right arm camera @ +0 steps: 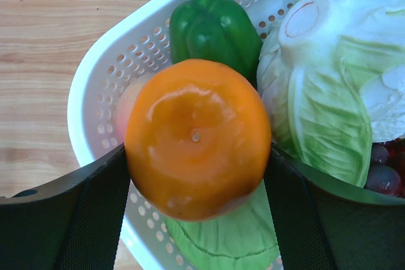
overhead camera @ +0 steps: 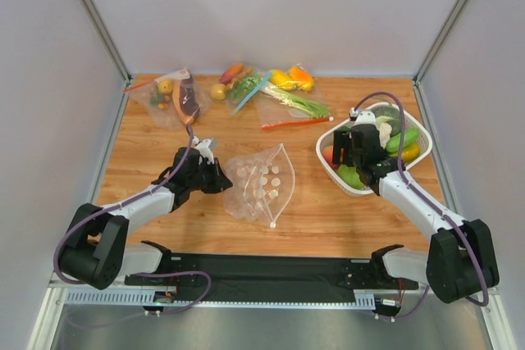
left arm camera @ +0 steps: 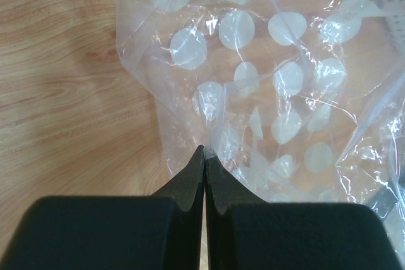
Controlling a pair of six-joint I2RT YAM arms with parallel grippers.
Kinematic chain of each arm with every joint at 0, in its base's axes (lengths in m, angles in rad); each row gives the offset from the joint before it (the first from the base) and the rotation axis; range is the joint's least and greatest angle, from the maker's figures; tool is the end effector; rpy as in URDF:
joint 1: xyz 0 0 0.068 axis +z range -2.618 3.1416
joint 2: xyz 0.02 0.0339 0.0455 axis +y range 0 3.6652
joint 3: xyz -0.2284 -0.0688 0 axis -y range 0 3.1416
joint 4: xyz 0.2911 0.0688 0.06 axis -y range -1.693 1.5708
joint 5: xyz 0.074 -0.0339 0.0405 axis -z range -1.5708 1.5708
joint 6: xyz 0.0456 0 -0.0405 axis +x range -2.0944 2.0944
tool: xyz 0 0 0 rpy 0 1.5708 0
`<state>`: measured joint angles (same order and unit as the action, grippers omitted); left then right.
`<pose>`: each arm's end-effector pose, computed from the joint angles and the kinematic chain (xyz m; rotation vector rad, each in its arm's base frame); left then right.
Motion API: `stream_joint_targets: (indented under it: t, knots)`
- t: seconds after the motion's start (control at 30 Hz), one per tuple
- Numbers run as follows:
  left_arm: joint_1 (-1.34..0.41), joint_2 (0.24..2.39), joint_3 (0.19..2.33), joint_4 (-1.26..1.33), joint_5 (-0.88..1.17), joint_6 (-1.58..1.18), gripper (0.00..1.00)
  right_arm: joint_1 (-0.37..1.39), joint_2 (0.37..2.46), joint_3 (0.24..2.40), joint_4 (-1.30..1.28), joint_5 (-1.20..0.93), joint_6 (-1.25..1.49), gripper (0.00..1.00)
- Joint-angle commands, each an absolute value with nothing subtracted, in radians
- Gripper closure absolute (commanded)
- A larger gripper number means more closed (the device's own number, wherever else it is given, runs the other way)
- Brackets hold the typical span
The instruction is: Open the zip-top bag and remove the fake food
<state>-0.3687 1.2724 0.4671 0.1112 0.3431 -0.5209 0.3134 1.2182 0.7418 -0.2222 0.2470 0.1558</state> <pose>0.2628 -0.1180 0.0887 0.0117 2.3630 -0.8434 0.3058 0.0874 0.1716 -0.0472 2.2438 -0.0278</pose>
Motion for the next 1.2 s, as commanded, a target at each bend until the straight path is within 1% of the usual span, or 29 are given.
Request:
stream_joint_targets:
  t: [0.0, 0.07, 0.1, 0.13, 0.17, 0.2, 0.27, 0.33, 0.37, 0.63, 0.77, 0.8, 0.87, 0.9, 0.97, 1.0, 1.07, 1.1, 1.17]
  knots:
    - [-0.359, 1.284, 0.477, 0.144, 0.357, -0.503, 1.0, 0.308, 1.235, 0.782, -0.144, 0.316, 0.133, 0.47]
    - [-0.359, 1.285, 0.477, 0.144, 0.357, -0.503, 1.0, 0.313, 1.239, 0.787, -0.149, 0.328, 0.135, 0.44]
    - [-0.359, 1.287, 0.477, 0.144, 0.359, -0.503, 1.0, 0.308, 1.241, 0.787, -0.15, 0.328, 0.133, 0.41]
    - [-0.359, 1.285, 0.477, 0.144, 0.359, -0.503, 1.0, 0.308, 1.241, 0.788, -0.153, 0.331, 0.135, 0.31]
    - [-0.359, 1.285, 0.479, 0.143, 0.357, -0.502, 1.0, 0.31, 1.239, 0.79, -0.158, 0.33, 0.135, 0.27]
    - [-0.359, 1.285, 0.479, 0.143, 0.357, -0.503, 1.0, 0.308, 1.236, 0.795, -0.164, 0.328, 0.133, 0.19]
    - [-0.359, 1.282, 0.479, 0.141, 0.357, -0.503, 1.0, 0.308, 1.224, 0.79, -0.173, 0.316, 0.133, 0.14]
    - [-0.36, 1.281, 0.479, 0.14, 0.359, -0.503, 1.0, 0.308, 1.195, 0.782, -0.181, 0.305, 0.147, 0.07]
    - [-0.359, 1.279, 0.479, 0.141, 0.36, -0.503, 1.0, 0.308, 1.171, 0.776, -0.184, 0.301, 0.15, 0.01]
    - [-0.359, 1.267, 0.485, 0.12, 0.357, -0.506, 1.0, 0.308, 1.051, 0.736, -0.264, 0.282, 0.187, 0.0]
    - [-0.36, 1.233, 0.486, 0.081, 0.319, -0.515, 1.0, 0.308, 0.942, 0.706, -0.298, 0.226, 0.222, 0.0]
    - [-0.359, 1.215, 0.486, 0.063, 0.315, -0.517, 0.96, 0.308, 0.922, 0.7, -0.311, 0.209, 0.232, 0.0]
    - [-0.36, 1.194, 0.483, 0.051, 0.302, -0.522, 0.91, 0.308, 0.864, 0.686, -0.324, 0.158, 0.258, 0.0]
    - [-0.359, 1.174, 0.482, 0.034, 0.296, -0.523, 0.84, 0.31, 0.848, 0.681, -0.34, 0.144, 0.264, 0.0]
    - [-0.359, 1.148, 0.48, 0.011, 0.275, -0.523, 0.76, 0.31, 0.8, 0.672, -0.359, 0.106, 0.279, 0.0]
    - [-0.36, 1.119, 0.48, 0.005, 0.267, -0.523, 0.67, 0.311, 0.784, 0.667, -0.374, 0.094, 0.29, 0.0]
    - [-0.359, 1.085, 0.476, -0.038, 0.253, -0.526, 0.58, 0.313, 0.743, 0.657, -0.388, 0.057, 0.301, 0.0]
    - [-0.36, 1.051, 0.474, -0.06, 0.249, -0.528, 0.47, 0.314, 0.73, 0.649, -0.402, 0.049, 0.31, 0.0]
    - [-0.359, 1.014, 0.476, -0.09, 0.226, -0.532, 0.4, 0.319, 0.7, 0.641, -0.414, 0.034, 0.316, 0.0]
